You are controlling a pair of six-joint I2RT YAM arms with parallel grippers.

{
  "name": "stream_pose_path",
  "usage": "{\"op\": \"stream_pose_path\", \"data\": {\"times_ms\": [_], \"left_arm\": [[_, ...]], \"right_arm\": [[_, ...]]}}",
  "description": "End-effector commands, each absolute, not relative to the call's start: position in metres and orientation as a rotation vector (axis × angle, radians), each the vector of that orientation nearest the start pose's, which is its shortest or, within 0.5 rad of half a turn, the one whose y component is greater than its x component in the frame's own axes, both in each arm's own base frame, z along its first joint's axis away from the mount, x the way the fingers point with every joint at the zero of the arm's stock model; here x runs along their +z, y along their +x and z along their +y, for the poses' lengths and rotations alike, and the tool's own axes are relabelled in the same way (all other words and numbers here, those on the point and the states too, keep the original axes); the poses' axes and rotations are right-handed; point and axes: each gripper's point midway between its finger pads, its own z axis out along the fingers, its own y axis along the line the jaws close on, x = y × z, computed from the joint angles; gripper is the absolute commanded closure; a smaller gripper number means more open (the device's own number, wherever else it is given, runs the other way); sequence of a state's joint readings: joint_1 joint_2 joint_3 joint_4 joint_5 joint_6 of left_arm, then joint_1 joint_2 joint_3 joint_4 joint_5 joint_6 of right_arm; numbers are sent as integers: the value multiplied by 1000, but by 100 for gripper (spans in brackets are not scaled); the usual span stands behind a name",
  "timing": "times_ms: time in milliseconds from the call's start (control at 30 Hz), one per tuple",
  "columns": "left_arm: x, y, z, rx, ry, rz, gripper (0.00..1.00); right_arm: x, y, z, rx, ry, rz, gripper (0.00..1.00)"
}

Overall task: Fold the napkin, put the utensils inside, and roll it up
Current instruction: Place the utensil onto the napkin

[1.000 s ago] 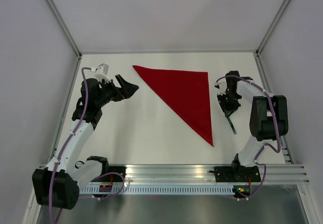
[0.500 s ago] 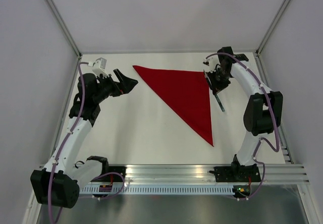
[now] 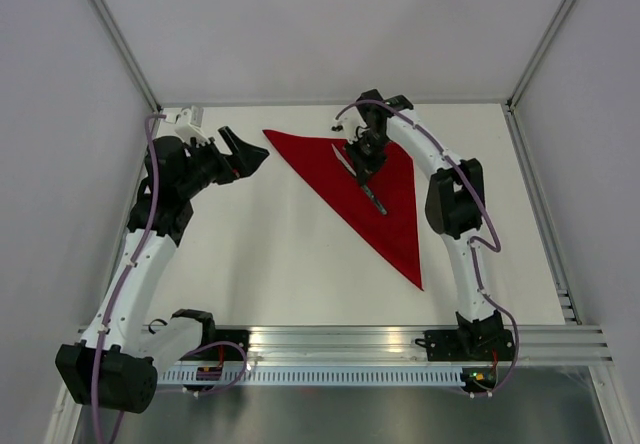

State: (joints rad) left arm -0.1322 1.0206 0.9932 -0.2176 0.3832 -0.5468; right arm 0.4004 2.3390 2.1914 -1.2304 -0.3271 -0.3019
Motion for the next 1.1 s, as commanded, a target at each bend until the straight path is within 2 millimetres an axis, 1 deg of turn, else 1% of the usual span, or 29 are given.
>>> {"op": "stream_pose_path", "data": {"times_ms": [0, 133, 200, 300, 433, 567, 867, 1067], "left_arm": [[319, 326, -123, -797, -149, 1851, 1], [318, 325, -121, -783, -158, 1857, 1], [317, 325, -121, -778, -161, 1861, 1], [316, 325, -120, -772, -165, 1864, 1], [315, 326, -120, -774, -168, 1868, 1], [314, 327, -120, -773, -168, 1871, 1], [309, 329, -120, -770, -170, 1884, 1], [307, 330, -121, -772, -166, 1888, 1]], "right_arm": [[82, 400, 243, 502, -1055, 2763, 100], [74, 404, 265, 510, -1090, 2732, 100], [67, 403, 272, 519, -1099, 2738, 100], [65, 404, 280, 533, -1102, 2730, 99], [59, 406, 285, 545, -1067, 2737, 100], [58, 408, 290, 571, -1047, 2730, 100], [60, 405, 301, 598, -1038, 2726, 100], [57, 411, 305, 599, -1003, 2719, 100]]}}
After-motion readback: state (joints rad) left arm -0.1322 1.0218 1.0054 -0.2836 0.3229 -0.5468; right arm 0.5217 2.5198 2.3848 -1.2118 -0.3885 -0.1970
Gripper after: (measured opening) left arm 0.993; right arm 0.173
